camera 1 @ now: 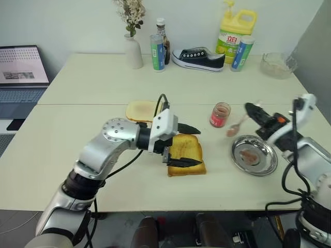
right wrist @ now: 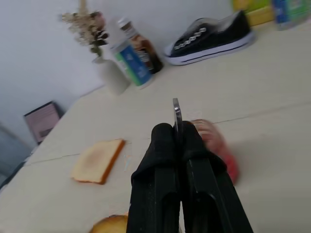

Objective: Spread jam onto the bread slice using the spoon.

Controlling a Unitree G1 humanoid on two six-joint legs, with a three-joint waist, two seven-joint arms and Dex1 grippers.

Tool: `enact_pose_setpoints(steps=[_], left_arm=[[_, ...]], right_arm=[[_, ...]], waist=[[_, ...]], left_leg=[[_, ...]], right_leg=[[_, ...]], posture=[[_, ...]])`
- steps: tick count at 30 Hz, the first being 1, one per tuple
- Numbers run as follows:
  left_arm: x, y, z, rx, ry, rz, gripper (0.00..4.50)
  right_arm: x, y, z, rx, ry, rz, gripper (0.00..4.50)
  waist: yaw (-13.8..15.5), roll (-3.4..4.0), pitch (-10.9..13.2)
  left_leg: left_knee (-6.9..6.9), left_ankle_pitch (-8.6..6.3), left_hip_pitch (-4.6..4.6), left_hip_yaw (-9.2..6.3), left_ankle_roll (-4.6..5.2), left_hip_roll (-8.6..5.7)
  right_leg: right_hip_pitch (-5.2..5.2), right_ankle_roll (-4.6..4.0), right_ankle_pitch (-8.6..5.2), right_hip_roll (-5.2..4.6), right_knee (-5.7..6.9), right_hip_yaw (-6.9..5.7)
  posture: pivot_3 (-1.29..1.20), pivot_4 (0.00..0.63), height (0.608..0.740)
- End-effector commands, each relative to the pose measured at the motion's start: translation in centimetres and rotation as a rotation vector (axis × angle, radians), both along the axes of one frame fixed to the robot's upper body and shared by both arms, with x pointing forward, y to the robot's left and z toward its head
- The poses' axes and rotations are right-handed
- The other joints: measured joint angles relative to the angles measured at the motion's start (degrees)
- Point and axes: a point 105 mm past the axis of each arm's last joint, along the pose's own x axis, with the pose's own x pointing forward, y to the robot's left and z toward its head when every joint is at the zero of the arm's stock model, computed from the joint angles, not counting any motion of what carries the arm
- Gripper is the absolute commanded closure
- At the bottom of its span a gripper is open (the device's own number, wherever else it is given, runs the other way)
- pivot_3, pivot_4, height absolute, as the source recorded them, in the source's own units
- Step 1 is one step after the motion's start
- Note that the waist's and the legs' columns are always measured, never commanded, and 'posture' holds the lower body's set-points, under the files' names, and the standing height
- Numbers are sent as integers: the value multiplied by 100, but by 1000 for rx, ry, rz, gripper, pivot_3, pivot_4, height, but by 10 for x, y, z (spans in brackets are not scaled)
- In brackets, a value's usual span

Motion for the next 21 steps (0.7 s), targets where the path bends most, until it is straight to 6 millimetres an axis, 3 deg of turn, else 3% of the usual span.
enact_pose_setpoints(steps=[1, 6, 11, 21], left_arm=[[7, -16, -7, 30, -82, -47, 0], [14, -32, -14, 13, -106, -59, 0], [13, -42, -14, -9, -96, -75, 0], [9, -48, -13, -19, -98, -88, 0]], right_arm=[[-10, -45, -4, 23, -17, -199, 4468], [-12, -73, -31, 82, 49, -305, 4468], [-12, -88, -62, 108, 123, -329, 4468], [-6, -84, -93, 196, 169, -301, 4468]], waist=[[5, 0, 0], [-22, 1, -1], [-17, 6, -3], [-18, 11, -7]], left_leg=[[2, 0, -3, 1, 0, 0], [7, 0, 2, 13, 0, -2], [5, 0, 6, 13, 1, -1], [6, 0, 14, 12, 1, -1]], right_leg=[[0, 2, -1, 0, -2, 0], [1, 7, -3, -2, 1, 14], [2, 23, -12, 2, 4, 15], [9, 24, -13, 2, 4, 16]], posture=[[0, 150, 740], [0, 150, 740], [0, 150, 740], [0, 150, 740]])
